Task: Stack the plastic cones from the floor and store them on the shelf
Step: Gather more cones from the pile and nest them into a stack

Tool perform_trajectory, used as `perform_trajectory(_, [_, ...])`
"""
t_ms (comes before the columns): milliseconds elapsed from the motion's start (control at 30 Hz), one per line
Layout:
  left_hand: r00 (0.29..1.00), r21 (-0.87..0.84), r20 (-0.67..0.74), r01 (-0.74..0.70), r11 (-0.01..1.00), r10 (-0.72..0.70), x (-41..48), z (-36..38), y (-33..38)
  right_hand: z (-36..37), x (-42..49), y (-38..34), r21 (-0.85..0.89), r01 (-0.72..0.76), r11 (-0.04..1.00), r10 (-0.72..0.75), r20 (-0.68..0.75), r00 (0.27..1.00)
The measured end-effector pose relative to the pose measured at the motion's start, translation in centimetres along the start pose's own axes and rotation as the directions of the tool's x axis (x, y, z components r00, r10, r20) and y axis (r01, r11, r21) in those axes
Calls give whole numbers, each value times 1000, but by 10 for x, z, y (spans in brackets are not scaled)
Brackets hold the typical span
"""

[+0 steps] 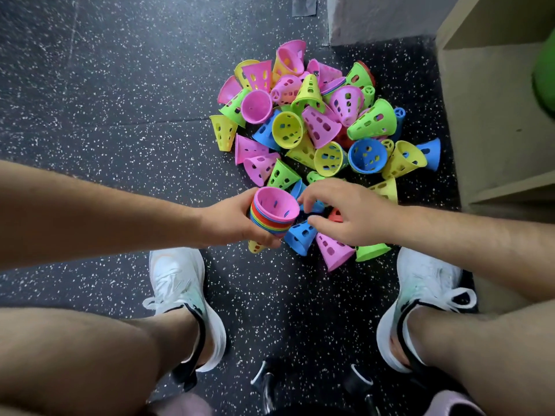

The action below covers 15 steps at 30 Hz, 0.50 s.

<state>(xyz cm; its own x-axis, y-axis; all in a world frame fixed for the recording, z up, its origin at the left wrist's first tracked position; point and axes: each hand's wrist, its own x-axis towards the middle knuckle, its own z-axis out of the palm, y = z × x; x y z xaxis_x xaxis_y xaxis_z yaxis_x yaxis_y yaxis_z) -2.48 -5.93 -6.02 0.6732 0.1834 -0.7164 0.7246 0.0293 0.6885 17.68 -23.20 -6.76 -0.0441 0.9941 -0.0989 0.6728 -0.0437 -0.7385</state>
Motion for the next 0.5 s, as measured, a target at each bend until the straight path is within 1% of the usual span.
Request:
perform_trajectory(100, [999,36,50,14,999,-15,-1,7,-5,16,-22,19,-130,88,988,-74,114,991])
perform_trajectory(300, [990,111,136,10,994,-25,-3,25,-4,17,-54,39,-270,120,955,-19,350,937])
perform_trajectory(400, [987,126,158,5,992,-25,0,31,0,14,-61,43,-302,142,943,-6,410,912])
perform_trajectory(500, [985,129,172,5,992,-27,4,33,6,11,-65,48,-362,172,916,-1,427,904])
